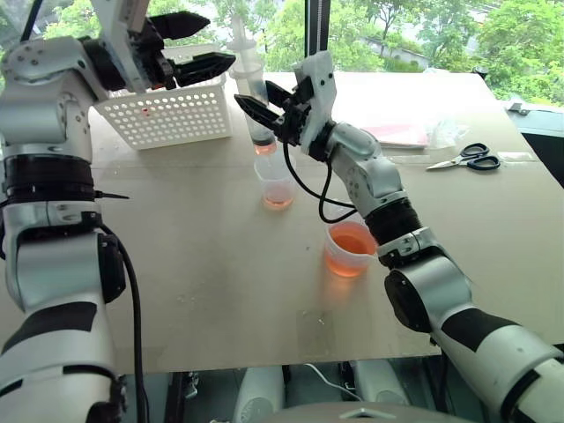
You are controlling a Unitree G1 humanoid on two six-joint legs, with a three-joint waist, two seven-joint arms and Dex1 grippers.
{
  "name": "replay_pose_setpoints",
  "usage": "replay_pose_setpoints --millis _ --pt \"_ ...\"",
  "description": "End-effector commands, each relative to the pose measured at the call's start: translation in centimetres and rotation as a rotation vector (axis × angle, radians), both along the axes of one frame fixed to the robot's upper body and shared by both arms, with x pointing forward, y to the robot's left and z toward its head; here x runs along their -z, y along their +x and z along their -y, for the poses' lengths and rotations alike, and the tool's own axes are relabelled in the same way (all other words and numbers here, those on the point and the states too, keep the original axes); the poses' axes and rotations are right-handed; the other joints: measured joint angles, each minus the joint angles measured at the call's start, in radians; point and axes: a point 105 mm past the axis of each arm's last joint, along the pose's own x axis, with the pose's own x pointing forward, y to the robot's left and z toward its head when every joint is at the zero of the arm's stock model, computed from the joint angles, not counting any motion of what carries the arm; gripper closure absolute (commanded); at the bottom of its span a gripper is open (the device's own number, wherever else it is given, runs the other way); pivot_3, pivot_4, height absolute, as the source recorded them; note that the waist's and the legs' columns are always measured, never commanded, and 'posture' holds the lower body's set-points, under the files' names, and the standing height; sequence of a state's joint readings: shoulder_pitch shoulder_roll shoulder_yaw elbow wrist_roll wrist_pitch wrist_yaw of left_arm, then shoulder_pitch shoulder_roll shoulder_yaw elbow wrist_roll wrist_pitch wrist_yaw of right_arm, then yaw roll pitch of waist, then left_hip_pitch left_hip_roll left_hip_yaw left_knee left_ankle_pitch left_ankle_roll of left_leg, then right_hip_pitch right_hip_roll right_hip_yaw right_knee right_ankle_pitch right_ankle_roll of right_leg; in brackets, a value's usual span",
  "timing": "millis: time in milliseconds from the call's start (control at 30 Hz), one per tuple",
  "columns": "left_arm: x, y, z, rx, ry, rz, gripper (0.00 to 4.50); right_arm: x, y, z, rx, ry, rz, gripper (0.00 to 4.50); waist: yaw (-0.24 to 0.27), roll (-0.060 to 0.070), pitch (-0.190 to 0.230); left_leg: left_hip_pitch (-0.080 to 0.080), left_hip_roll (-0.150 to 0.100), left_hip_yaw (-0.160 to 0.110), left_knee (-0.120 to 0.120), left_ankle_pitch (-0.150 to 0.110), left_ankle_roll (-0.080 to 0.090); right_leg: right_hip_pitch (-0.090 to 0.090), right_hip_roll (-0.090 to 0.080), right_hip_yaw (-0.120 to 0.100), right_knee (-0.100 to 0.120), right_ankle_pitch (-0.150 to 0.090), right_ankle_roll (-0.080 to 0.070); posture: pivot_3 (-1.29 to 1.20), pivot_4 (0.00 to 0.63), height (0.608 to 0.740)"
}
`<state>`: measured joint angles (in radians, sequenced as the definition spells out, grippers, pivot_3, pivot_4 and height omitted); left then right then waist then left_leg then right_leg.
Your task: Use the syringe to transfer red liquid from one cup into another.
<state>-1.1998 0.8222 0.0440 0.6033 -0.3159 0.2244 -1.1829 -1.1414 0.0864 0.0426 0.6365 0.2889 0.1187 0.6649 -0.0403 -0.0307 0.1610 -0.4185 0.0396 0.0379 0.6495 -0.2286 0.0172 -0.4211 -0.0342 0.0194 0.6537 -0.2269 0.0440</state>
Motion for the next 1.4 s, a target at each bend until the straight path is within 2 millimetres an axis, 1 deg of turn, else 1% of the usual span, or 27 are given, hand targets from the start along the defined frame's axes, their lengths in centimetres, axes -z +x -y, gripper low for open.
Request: replay_pose_setpoints --millis 33,200,333,400,467,600,667,733,833,967,1067,1267,1367,1400 --pt "-0.9 0.2 -0.5 -0.026 0.014 0.047 0.87 -2.2 -1.7 -0.8 -0.120 -0.013 0.078 3.04 0.000 0.000 0.000 0.000 0.000 0.000 0.000 0.000 0.000 0.000 0.000 0.000 0.000 0.000 0.000 0.00 0.150 0.740" --pt "-1.8 -0.1 0.2 0.038 -0.010 0.055 0.87 -1.4 -1.2 -0.5 -0.126 -0.043 0.071 3.04 -0.002 -0.001 0.001 -0.001 0.000 0.000 0.000 0.000 0.000 -0.001 0.000 0.000 0.001 0.000 0.000 0.00 0.150 0.740" --pt "-2.9 -0.5 -0.3 0.043 -0.033 0.056 0.87 -1.3 -0.6 -0.2 -0.105 -0.045 0.073 3.04 -0.002 -0.001 0.001 -0.006 0.000 0.000 0.001 0.000 0.000 -0.005 0.000 0.000 0.004 0.000 0.000 0.00 0.150 0.740" --pt "-3.2 -0.5 -0.3 0.041 -0.035 0.061 0.87 -1.4 -0.4 -0.2 -0.099 -0.041 0.072 3.04 -0.002 -0.001 0.001 -0.011 0.000 -0.001 0.002 0.000 0.000 -0.011 0.000 0.000 0.006 0.000 0.000 0.00 0.150 0.740" --pt "-3.4 -0.5 -0.4 0.039 -0.033 0.065 0.87 -1.4 -0.2 -0.2 -0.094 -0.036 0.071 3.04 -0.002 -0.001 0.001 -0.012 0.000 -0.001 0.002 0.000 0.000 -0.011 0.000 -0.001 0.006 0.000 0.000 0.00 0.150 0.740" --pt "-3.0 0.3 -1.5 -0.071 0.031 0.072 0.87 -1.8 0.3 0.2 -0.073 -0.016 0.069 3.04 -0.002 -0.001 0.001 -0.013 0.000 -0.001 0.002 0.000 0.000 -0.011 0.000 -0.001 0.005 0.000 0.000 0.00 0.150 0.740" --pt "-3.4 0.6 -2.1 -0.114 0.023 0.083 0.87 -1.8 0.5 0.3 -0.070 -0.020 0.072 3.04 -0.002 -0.001 0.001 -0.013 0.000 -0.001 0.002 0.000 0.000 -0.011 0.000 -0.001 0.005 0.000 0.000 0.00 0.150 0.740" --pt "-3.9 0.5 -2.1 -0.111 0.014 0.092 0.87 -1.6 0.5 0.3 -0.072 -0.029 0.075 3.04 -0.001 -0.001 0.001 -0.013 0.000 -0.001 0.002 0.000 0.000 -0.012 0.000 -0.001 0.005 0.000 0.000 0.00 0.150 0.740" --pt "-4.6 -0.1 -1.0 -0.045 0.000 0.094 0.87 -1.3 0.4 0.1 -0.075 -0.038 0.076 3.04 -0.002 -0.001 0.001 -0.014 0.000 -0.001 0.002 0.000 0.000 -0.012 0.000 -0.002 0.005 0.000 0.000 0.00 0.150 0.740" --pt "-4.0 -0.5 0.3 0.023 0.048 0.076 0.87 -1.1 0.3 0.0 -0.079 -0.041 0.077 3.05 -0.002 -0.001 0.001 -0.014 0.000 -0.002 0.002 0.000 0.000 -0.012 0.000 -0.002 0.005 0.000 0.000 0.00 0.150 0.740" --pt "-3.2 -0.3 1.1 0.045 0.059 0.070 0.87 -1.1 0.2 0.0 -0.086 -0.048 0.082 3.05 -0.001 -0.001 0.001 -0.013 0.000 -0.002 0.002 0.000 -0.001 -0.012 0.000 -0.002 0.006 0.000 0.000 0.00 0.150 0.740" --pt "-2.8 -0.1 2.2 0.070 0.072 0.071 0.87 -0.9 0.0 0.0 -0.093 -0.061 0.089 3.05 -0.002 -0.001 0.001 -0.013 0.000 -0.002 0.002 0.000 -0.001 -0.012 0.000 -0.002 0.006 0.000 0.000 0.00 0.150 0.740" --pt "-2.9 0.3 3.1 0.087 0.070 0.089 0.87 -0.7 -0.1 -0.1 -0.101 -0.073 0.094 3.05 -0.002 -0.001 0.001 -0.013 0.000 -0.002 0.002 0.001 -0.001 -0.012 0.000 -0.001 0.006 0.000 0.000 0.00 0.150 0.740" --pt "-2.7 0.2 3.6 0.111 0.078 0.082 1.39 -0.7 -0.2 -0.1 -0.105 -0.077 0.095 3.05 -0.002 -0.001 0.001 -0.013 0.000 -0.002 0.002 0.001 -0.001 -0.012 0.000 -0.002 0.006 0.000 0.000 0.00 0.150 0.740"
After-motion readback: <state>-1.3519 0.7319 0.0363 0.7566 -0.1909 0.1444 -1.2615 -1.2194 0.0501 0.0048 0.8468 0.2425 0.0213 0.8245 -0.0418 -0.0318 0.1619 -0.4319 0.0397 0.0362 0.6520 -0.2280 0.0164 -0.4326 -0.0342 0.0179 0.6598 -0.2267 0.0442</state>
